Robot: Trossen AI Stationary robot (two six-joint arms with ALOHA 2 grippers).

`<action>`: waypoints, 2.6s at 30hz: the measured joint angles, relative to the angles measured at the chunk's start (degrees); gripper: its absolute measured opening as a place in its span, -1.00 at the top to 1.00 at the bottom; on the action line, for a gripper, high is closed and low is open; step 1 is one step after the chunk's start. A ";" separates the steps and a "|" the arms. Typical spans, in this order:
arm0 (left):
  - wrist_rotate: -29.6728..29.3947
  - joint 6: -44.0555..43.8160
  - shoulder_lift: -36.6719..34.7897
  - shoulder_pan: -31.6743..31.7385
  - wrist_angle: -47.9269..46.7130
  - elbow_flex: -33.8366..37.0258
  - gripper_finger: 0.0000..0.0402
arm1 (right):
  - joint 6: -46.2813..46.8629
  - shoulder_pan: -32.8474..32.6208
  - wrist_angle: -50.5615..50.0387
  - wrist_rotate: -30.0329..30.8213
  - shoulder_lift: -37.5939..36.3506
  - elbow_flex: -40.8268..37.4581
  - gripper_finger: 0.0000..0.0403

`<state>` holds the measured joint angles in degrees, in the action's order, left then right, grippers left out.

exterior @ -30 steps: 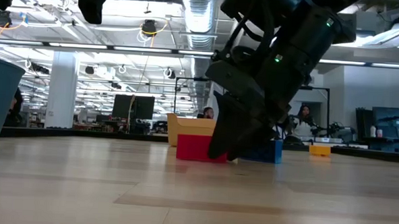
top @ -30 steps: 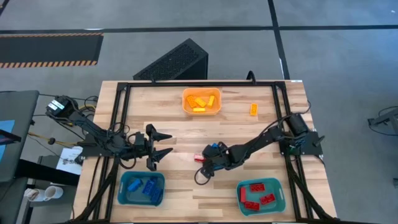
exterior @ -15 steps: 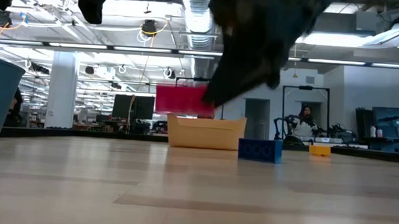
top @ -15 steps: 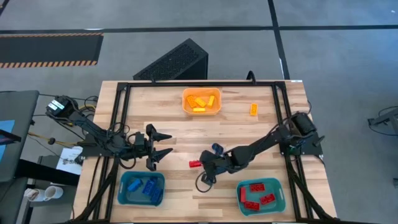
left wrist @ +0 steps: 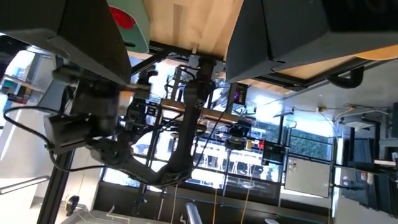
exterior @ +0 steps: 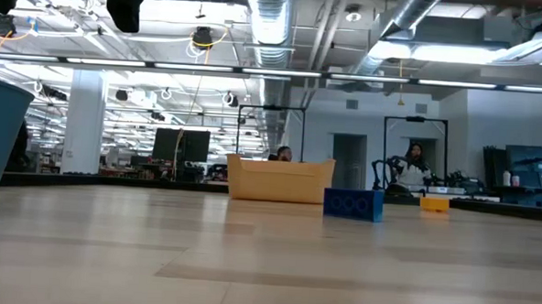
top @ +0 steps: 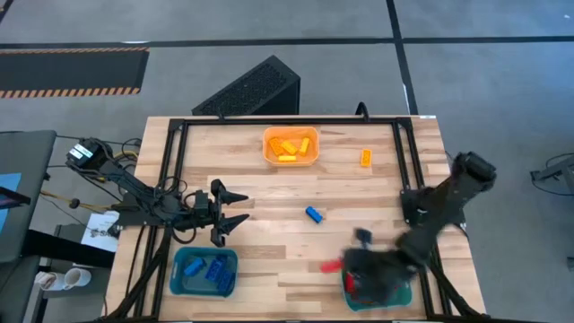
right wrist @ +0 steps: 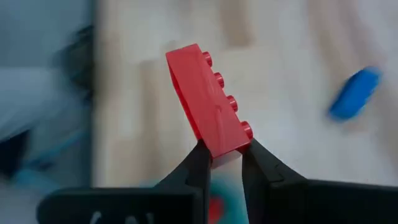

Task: Sort & place blocks by color
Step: Put the red game piece into the green bin, then put the blue game piece into the blue bin

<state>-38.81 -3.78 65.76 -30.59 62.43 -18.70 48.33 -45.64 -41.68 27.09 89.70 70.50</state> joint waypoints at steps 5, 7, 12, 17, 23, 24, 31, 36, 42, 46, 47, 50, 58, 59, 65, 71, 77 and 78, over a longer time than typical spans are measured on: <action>0.03 -0.59 0.00 0.00 0.00 0.00 -0.24 | 18.23 -10.20 -5.51 0.41 -3.57 -0.03 0.67; 0.17 -0.99 0.00 0.00 0.00 0.00 -0.24 | 25.92 -13.07 -9.44 0.61 -3.32 -0.05 0.67; 2.70 -1.57 0.00 0.00 0.01 0.00 -0.24 | 38.38 -17.85 -17.93 -0.11 0.04 -0.09 0.67; 3.02 -1.67 0.00 0.00 -0.02 0.00 -0.24 | 40.80 -18.83 -18.66 -0.19 2.97 -0.13 0.58; 3.04 -1.67 0.00 0.00 -0.81 0.00 -0.24 | 42.89 -16.55 -20.01 -1.98 3.91 -0.11 0.15; 3.04 -1.77 0.00 0.00 -1.05 0.00 -0.24 | 42.81 -16.12 -20.16 -2.08 3.88 -0.11 0.06; 3.70 -4.35 0.01 0.00 -6.78 -0.85 -0.24 | 37.69 -12.67 -19.23 -0.83 3.71 -0.11 -0.37; 4.37 -3.21 3.82 0.56 -13.99 -6.76 -0.24 | 32.19 -10.86 -16.42 5.19 3.53 -0.11 -0.41; 8.08 0.07 13.15 4.12 -29.37 -18.77 -0.24 | 23.21 -9.61 -6.31 12.53 -0.06 -0.11 -0.42; 16.18 0.60 19.90 8.83 -41.29 -28.82 -0.24 | 7.89 -9.69 7.28 17.58 -2.95 -0.11 -0.42; 18.12 1.24 21.92 10.09 -43.75 -31.32 -0.24 | 3.96 -9.91 10.93 17.82 -3.57 -0.09 -0.42; 23.73 3.62 27.42 13.74 -49.96 -37.91 -0.24 | -6.16 -10.24 19.96 17.69 -4.68 -0.07 -0.42; 35.84 10.70 40.49 22.42 -60.41 -50.83 -0.24 | -13.95 -11.95 27.29 15.84 -4.16 -0.16 -0.42; 36.46 11.35 41.75 23.39 -61.07 -51.90 -0.24 | -13.97 -12.36 27.32 15.67 -4.11 -0.65 -0.42; 40.35 13.89 48.24 27.82 -62.31 -54.88 -0.24 | -12.81 -12.65 27.10 16.10 -4.16 -2.95 -0.42; 41.50 13.86 52.84 29.58 -62.09 -54.95 -0.24 | -10.19 -12.29 27.05 15.88 -4.18 -5.86 -0.42; 41.38 13.18 54.47 29.67 -62.06 -55.04 -0.24 | -9.19 -11.12 27.29 15.70 -4.18 -7.48 -0.42; 41.40 13.00 54.47 29.65 -62.72 -54.90 -0.24 | -9.18 -10.88 27.33 15.74 -4.19 -7.66 -0.42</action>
<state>2.59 9.22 120.22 -0.94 -0.30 -73.60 39.15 -56.52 -14.35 42.83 85.51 62.84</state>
